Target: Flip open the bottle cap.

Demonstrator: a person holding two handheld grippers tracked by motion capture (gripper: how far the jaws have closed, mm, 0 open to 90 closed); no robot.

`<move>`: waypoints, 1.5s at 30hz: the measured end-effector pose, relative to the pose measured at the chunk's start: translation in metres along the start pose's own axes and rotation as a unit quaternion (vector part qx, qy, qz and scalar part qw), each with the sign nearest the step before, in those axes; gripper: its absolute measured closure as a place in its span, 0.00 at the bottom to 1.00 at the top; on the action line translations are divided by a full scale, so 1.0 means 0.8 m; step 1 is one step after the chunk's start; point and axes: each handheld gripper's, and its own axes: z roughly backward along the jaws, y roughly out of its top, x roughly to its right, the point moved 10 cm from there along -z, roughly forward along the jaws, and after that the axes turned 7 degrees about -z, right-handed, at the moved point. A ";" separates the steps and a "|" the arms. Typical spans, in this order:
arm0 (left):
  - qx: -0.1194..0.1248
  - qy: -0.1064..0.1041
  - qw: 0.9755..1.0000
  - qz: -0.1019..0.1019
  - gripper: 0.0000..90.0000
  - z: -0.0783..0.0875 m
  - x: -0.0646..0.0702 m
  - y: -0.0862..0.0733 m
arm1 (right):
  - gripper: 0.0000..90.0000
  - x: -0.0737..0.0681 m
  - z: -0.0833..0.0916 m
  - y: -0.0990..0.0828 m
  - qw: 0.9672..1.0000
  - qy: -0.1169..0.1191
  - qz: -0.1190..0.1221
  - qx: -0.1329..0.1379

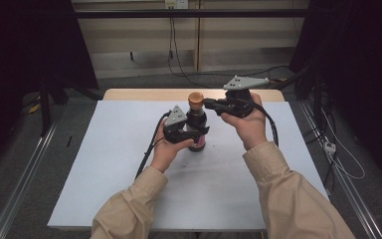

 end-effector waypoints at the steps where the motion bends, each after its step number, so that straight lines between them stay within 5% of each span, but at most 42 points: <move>1: 0.000 -0.001 1.000 0.000 0.34 0.000 0.000 0.000 | 1.00 0.000 0.000 0.000 1.000 0.000 0.000 0.000; 33: -0.026 0.011 1.000 0.007 0.35 0.000 -0.003 -0.002 | 1.00 -0.005 -0.002 0.004 1.000 0.001 -0.024 -0.015; 34: -0.027 0.012 1.000 0.008 0.35 0.001 -0.003 -0.002 | 1.00 -0.006 -0.002 0.006 1.000 0.002 -0.025 -0.012; 35: -0.028 -0.001 1.000 0.006 0.35 0.000 -0.001 -0.002 | 1.00 -0.014 0.001 0.019 0.998 0.034 -0.047 0.031; 36: -0.025 0.013 1.000 -0.008 0.35 -0.003 0.002 0.000 | 1.00 -0.014 0.001 0.019 0.998 0.034 -0.047 0.031; 37: -0.029 0.016 0.999 -0.029 0.35 -0.006 0.010 0.002 | 1.00 -0.027 0.006 0.037 0.993 0.068 -0.067 0.070; 38: -0.032 0.024 0.998 -0.047 0.35 -0.010 0.017 0.005 | 1.00 -0.047 0.005 0.057 0.998 0.031 -0.011 0.051; 40: -0.043 0.039 0.997 -0.053 0.35 -0.015 0.020 0.007 | 1.00 -0.060 0.004 0.067 0.998 0.030 0.000 0.046; 42: -0.040 0.040 0.998 -0.030 0.35 -0.011 0.013 0.005 | 1.00 -0.070 0.009 0.085 0.999 0.013 0.016 0.049; 45: -0.036 0.030 0.999 0.010 0.35 -0.001 0.000 -0.001 | 1.00 -0.057 0.020 0.084 0.999 -0.008 0.026 0.040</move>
